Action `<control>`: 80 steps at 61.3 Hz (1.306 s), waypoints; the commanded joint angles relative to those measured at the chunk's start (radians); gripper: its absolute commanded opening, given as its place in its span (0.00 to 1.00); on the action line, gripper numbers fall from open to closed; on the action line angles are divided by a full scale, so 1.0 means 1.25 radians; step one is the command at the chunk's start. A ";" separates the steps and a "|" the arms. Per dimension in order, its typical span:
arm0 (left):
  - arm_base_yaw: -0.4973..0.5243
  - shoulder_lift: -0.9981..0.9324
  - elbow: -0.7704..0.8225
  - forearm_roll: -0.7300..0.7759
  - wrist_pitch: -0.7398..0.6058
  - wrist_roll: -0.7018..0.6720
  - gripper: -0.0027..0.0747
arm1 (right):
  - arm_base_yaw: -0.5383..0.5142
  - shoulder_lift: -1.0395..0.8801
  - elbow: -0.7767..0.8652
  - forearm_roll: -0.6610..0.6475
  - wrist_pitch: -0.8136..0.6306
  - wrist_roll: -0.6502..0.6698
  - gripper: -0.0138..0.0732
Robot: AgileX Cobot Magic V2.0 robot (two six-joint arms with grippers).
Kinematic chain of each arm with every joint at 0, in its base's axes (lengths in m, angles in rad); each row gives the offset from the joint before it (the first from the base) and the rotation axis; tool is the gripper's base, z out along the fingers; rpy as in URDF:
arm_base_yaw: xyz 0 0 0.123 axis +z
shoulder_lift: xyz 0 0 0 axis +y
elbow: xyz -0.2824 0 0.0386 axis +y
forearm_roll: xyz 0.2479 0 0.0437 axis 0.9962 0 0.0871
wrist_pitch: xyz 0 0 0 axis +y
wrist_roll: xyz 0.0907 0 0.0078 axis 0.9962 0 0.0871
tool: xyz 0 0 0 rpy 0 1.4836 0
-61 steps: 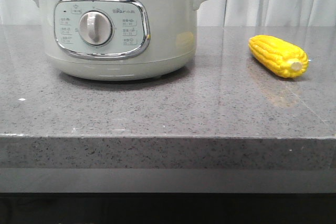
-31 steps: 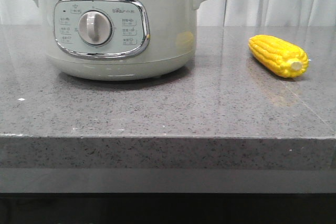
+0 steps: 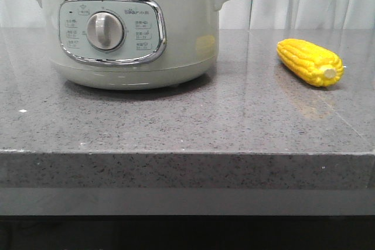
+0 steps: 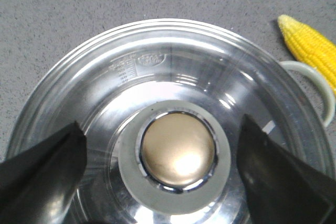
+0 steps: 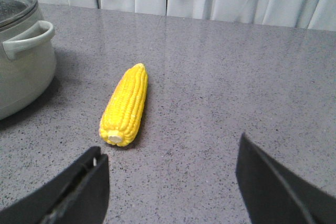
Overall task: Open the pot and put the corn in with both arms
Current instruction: 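Lift the glass lid off the cooker with the left gripper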
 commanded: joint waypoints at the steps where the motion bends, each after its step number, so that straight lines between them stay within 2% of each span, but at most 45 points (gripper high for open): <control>1: -0.005 -0.028 -0.028 -0.008 -0.037 0.002 0.76 | -0.003 0.010 -0.029 -0.002 -0.057 -0.002 0.77; 20: -0.005 -0.014 -0.028 -0.008 -0.047 0.002 0.75 | -0.003 0.010 -0.029 -0.002 -0.058 -0.003 0.77; 25: -0.005 -0.014 -0.028 -0.008 -0.040 0.002 0.65 | -0.003 0.010 -0.029 -0.002 -0.058 -0.003 0.77; 35: -0.005 -0.014 -0.028 -0.008 -0.031 0.002 0.39 | -0.003 0.010 -0.029 -0.002 -0.061 -0.003 0.77; 43: -0.005 -0.014 -0.028 -0.008 -0.030 0.002 0.31 | -0.003 0.010 -0.029 -0.002 -0.061 -0.003 0.77; 64: -0.005 -0.031 -0.037 -0.008 -0.033 0.000 0.30 | -0.003 0.010 -0.029 -0.002 -0.061 -0.003 0.77; 80: -0.005 -0.043 -0.146 -0.008 -0.040 0.000 0.30 | -0.003 0.010 -0.029 -0.002 -0.057 -0.003 0.77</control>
